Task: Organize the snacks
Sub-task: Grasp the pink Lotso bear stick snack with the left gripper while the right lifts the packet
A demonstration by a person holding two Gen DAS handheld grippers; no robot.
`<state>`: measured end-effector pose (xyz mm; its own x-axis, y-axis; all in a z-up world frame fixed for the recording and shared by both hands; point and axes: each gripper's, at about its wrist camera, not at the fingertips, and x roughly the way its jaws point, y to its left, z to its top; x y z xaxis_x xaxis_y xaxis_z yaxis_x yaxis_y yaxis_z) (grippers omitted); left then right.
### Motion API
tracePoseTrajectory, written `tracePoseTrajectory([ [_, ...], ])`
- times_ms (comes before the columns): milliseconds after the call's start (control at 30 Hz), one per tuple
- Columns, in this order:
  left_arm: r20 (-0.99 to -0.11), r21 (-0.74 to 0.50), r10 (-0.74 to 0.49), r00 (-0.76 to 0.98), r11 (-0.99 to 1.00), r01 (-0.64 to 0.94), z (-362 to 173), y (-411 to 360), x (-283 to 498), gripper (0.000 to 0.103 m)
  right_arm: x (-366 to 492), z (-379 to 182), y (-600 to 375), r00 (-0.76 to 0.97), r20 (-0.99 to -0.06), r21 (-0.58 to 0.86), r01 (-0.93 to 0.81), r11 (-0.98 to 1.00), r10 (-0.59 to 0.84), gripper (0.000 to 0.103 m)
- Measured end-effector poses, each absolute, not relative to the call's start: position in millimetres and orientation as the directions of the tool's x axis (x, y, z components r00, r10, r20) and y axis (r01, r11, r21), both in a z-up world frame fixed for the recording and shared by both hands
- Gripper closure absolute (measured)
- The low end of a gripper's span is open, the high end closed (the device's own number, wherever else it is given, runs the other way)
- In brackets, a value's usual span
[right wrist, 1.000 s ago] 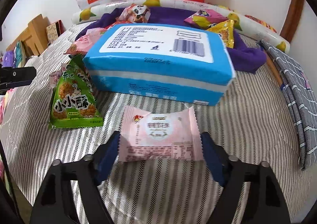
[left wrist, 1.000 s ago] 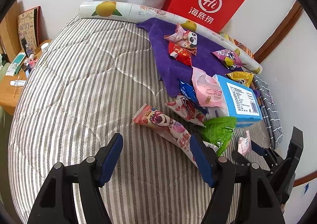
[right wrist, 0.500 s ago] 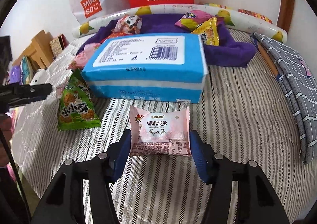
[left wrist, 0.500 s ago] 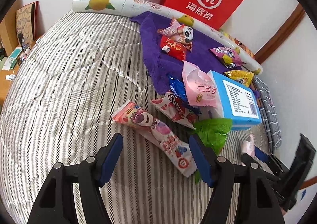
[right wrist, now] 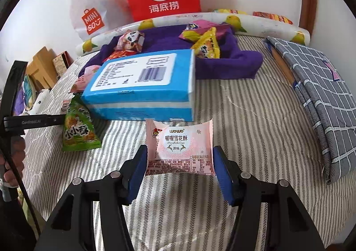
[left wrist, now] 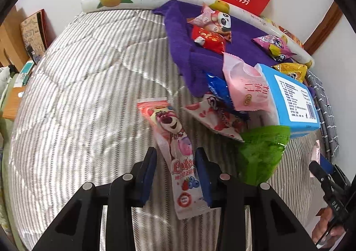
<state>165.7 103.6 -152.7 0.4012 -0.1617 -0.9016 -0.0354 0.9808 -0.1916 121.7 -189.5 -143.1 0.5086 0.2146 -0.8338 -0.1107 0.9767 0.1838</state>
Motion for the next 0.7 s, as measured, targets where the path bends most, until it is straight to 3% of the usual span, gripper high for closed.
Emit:
tracePoseTrajectory([
  [300,-0.899,-0.118,-0.099,0.427,0.993,-0.019,-157,88,179,0.069,121,-140,-199,0.516,-0.831,0.184,-0.098,0.978,0.208,0.045],
  [367,-0.896,-0.09,-0.073,0.438,0.996,-0.02,-157,86,178,0.08,119,-137,-201,0.522,-0.829,0.178,-0.096,0.979,0.202,0.045],
  [433,-0.894,-0.09,-0.078,0.442,0.996,-0.007,-156,87,175,0.085,116,-133,-202,0.526,-0.827,0.174,-0.095,0.98,0.198,0.045],
  [700,-0.879,-0.145,-0.123,0.461,0.989,-0.014,-140,103,147,0.086,110,-115,-192,0.544,-0.815,0.165,-0.113,0.98,0.2,0.045],
])
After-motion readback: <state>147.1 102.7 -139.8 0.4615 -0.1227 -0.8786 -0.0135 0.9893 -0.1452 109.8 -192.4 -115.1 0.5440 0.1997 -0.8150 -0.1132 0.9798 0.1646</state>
